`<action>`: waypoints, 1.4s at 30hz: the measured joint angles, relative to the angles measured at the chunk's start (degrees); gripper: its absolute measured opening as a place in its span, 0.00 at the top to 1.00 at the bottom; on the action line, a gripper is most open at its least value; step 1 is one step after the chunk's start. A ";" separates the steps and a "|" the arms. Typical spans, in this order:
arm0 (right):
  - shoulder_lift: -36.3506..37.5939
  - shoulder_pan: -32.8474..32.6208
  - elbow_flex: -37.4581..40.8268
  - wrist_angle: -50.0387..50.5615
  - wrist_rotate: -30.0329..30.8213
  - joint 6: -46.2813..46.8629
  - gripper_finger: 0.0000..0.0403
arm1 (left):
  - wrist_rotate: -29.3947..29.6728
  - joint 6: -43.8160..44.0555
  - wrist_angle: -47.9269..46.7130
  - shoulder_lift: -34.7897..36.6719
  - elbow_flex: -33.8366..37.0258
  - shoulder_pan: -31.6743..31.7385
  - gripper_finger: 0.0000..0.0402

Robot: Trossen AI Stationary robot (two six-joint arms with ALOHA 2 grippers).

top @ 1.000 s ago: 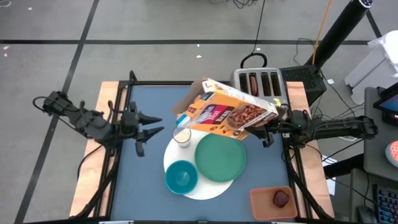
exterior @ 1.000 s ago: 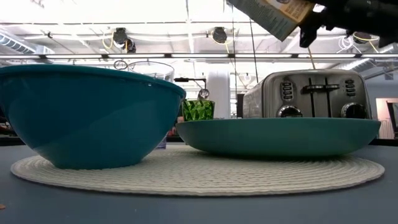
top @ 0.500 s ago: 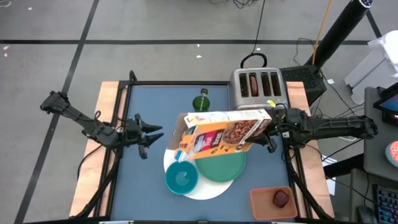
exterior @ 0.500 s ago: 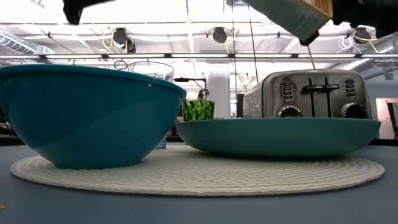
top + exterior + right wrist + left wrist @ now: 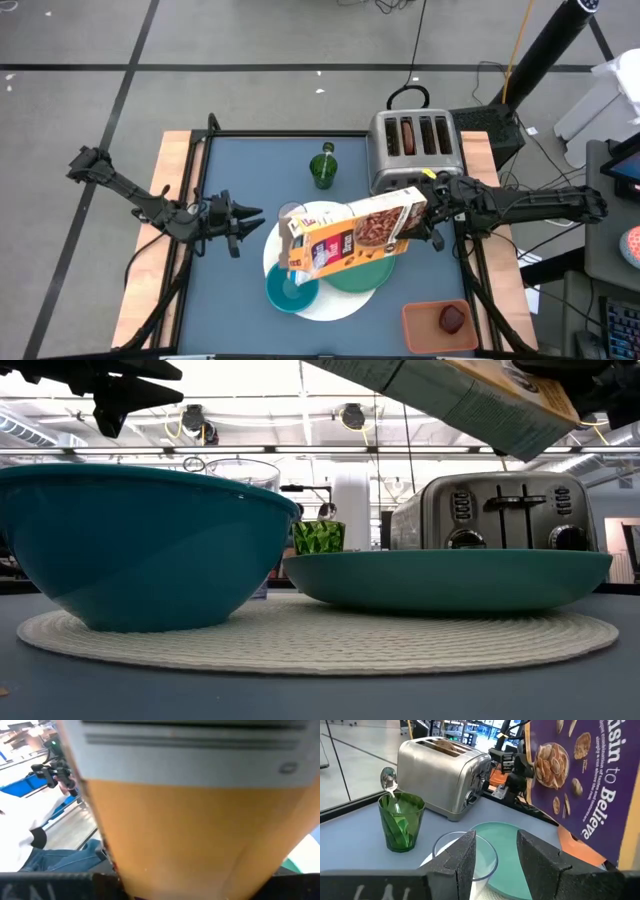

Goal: Arrange a breakfast setting
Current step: Pour the cereal from the cereal box into the blue bowl

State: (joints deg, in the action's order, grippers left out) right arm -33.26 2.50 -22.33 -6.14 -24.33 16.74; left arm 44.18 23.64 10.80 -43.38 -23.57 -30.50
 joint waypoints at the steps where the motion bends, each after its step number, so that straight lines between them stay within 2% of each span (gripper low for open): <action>1: 0.00 0.00 -0.10 0.72 0.02 -0.11 0.57 | 0.00 -0.19 0.02 0.00 0.00 0.00 0.63; 9: -0.51 0.00 -7.77 12.88 0.13 -4.64 0.57 | 0.00 -0.41 0.01 0.00 0.00 0.02 0.63; 23: -2.56 0.00 -14.60 21.42 0.20 -8.59 0.57 | 0.00 -0.41 0.01 0.00 0.00 0.04 0.63; 31: -4.68 0.00 -14.73 25.56 0.34 -11.55 0.57 | 0.00 -0.13 0.01 0.00 0.00 0.04 0.63; 42: -8.91 0.00 -14.68 24.44 0.48 -15.94 0.56 | -0.01 0.53 -0.01 0.00 0.00 0.04 0.63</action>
State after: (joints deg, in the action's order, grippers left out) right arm -42.17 2.50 -37.01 18.30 -23.86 0.80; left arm 44.18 24.16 10.79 -43.38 -23.57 -30.46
